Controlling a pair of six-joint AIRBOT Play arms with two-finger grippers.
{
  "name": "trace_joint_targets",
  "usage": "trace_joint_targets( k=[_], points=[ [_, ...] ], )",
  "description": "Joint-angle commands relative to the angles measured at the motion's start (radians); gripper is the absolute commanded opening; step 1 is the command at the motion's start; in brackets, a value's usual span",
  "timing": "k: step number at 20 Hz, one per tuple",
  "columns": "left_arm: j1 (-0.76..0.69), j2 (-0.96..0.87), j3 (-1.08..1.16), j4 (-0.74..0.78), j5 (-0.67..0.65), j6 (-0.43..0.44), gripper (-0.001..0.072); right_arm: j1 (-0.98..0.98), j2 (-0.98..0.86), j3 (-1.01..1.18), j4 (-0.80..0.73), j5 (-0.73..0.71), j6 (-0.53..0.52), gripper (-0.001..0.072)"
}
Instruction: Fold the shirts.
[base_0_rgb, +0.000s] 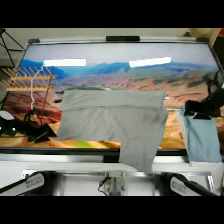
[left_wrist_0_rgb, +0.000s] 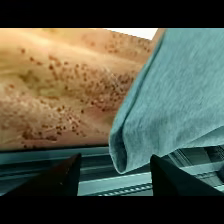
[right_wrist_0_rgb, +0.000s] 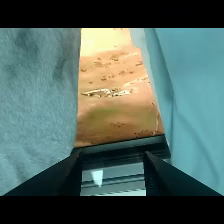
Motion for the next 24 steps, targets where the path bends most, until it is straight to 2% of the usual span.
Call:
trace_joint_targets(
  k=[1, 4, 6, 8, 10, 13, 15, 18, 24],
  points=[
    [0.011, 0.051, -0.149, -0.04, 0.118, 0.032, 0.0506, -0.008, 0.036, -0.023, 0.05, 0.008, 0.001, 0.0501],
    [0.002, 0.049, -0.152, -0.12, 0.159, 0.043, 0.05, -0.008, 0.036, -0.023, 0.049, 0.011, 0.001, 0.0501],
    [-0.005, 0.049, -0.152, -0.127, 0.177, 0.042, 0.0358, -0.008, 0.036, -0.023, 0.049, 0.01, 0.001, 0.0501],
    [-0.005, 0.049, -0.152, -0.127, 0.173, 0.043, 0.0161, -0.008, 0.036, -0.023, 0.049, 0.011, 0.001, 0.0501],
    [-0.003, 0.049, -0.151, -0.127, 0.163, 0.043, 0.0032, -0.008, 0.036, -0.03, 0.047, 0.02, 0.003, 0.0501],
    [-0.002, 0.05, -0.151, -0.127, 0.153, 0.044, 0.0032, -0.008, 0.093, -0.2, 0.118, 0.01, 0.0, 0.0502],
    [-0.002, 0.05, -0.151, -0.127, 0.154, 0.055, 0.0033, -0.008, 0.177, -0.424, 0.217, -0.068, 0.002, 0.051],
    [-0.002, 0.05, -0.151, -0.127, 0.155, 0.058, 0.0033, -0.008, 0.227, -0.658, 0.262, -0.197, -0.006, 0.051],
    [-0.002, 0.05, -0.151, -0.128, 0.154, 0.053, 0.0032, -0.007, 0.226, -0.798, 0.356, -0.356, -0.039, 0.0508]
  ],
)
